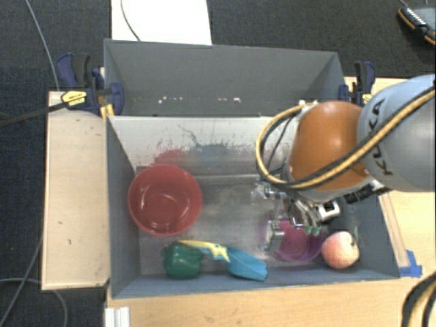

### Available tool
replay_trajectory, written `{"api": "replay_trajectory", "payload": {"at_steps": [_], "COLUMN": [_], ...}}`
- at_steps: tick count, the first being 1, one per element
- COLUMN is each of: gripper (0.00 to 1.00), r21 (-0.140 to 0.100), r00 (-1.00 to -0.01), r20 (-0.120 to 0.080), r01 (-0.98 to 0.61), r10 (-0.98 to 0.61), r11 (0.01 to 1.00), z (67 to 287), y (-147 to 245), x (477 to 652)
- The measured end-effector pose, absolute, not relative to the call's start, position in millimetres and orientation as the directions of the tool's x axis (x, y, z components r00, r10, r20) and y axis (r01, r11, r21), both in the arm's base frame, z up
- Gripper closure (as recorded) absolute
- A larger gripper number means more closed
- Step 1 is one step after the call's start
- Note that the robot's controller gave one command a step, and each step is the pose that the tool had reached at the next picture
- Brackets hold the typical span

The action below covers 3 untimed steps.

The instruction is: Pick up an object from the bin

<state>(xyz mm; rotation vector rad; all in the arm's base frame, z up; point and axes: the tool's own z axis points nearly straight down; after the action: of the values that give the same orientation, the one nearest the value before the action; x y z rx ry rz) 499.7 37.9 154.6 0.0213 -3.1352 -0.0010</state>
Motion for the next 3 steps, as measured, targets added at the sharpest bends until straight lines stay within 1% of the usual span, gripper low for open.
{"api": "replay_trajectory", "payload": {"at_steps": [1,2,3], "gripper": [0.0,0.0,0.0], "r21": [0.001,0.001,0.001], "r00": [-1.0,-0.738,-0.918], "r20": [-0.003,-0.001,0.0], "r01": [-0.011,-0.675,-0.396], "r10": [-0.011,-0.675,-0.396], "r11": [1.0,0.738,0.918], "z": [159,111,115], "y": [38,-5,-28], "x": [501.6,495.7,493.8]}}
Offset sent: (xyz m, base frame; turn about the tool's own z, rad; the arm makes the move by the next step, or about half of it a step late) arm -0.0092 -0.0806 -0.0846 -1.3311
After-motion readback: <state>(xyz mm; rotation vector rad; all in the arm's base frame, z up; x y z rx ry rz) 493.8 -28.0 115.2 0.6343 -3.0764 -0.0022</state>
